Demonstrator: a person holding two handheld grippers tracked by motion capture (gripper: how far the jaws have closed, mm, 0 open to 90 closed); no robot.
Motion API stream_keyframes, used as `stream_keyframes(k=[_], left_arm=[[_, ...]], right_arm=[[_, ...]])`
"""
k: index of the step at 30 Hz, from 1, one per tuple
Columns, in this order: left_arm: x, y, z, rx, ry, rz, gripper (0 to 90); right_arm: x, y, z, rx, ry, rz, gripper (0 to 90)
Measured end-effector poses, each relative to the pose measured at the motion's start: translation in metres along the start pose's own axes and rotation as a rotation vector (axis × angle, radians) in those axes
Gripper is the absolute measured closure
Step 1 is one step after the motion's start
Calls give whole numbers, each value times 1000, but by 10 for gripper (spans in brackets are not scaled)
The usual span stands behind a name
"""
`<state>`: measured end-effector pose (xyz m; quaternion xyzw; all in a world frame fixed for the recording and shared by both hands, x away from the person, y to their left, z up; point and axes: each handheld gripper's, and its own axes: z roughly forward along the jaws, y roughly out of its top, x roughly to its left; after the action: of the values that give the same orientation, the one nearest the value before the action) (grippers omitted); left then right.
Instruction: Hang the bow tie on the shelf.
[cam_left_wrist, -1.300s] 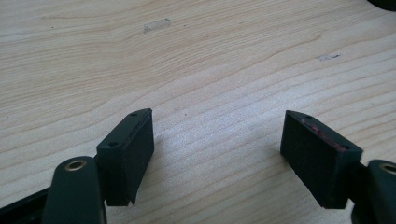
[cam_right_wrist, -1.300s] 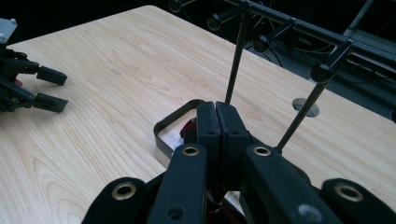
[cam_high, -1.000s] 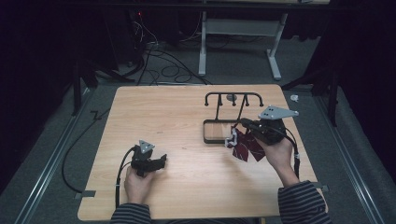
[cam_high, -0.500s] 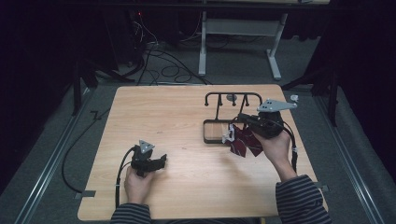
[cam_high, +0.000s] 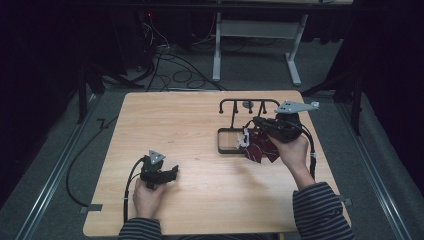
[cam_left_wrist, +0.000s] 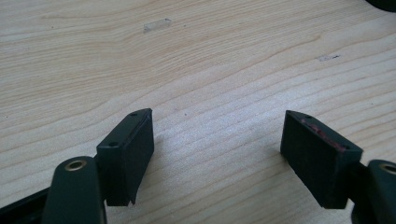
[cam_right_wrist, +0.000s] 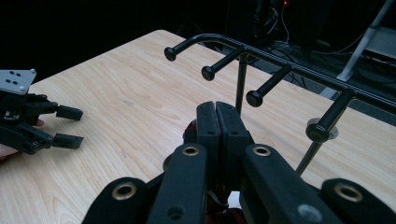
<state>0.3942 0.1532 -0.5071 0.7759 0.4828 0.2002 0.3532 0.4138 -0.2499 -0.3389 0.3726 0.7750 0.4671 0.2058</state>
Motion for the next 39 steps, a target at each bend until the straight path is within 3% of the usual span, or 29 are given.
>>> stream_keyframes(k=[39], left_arm=[[0, 0, 0, 0, -4, -3, 262]], right_arm=[[-15, 21, 19, -2, -40, 33, 900]])
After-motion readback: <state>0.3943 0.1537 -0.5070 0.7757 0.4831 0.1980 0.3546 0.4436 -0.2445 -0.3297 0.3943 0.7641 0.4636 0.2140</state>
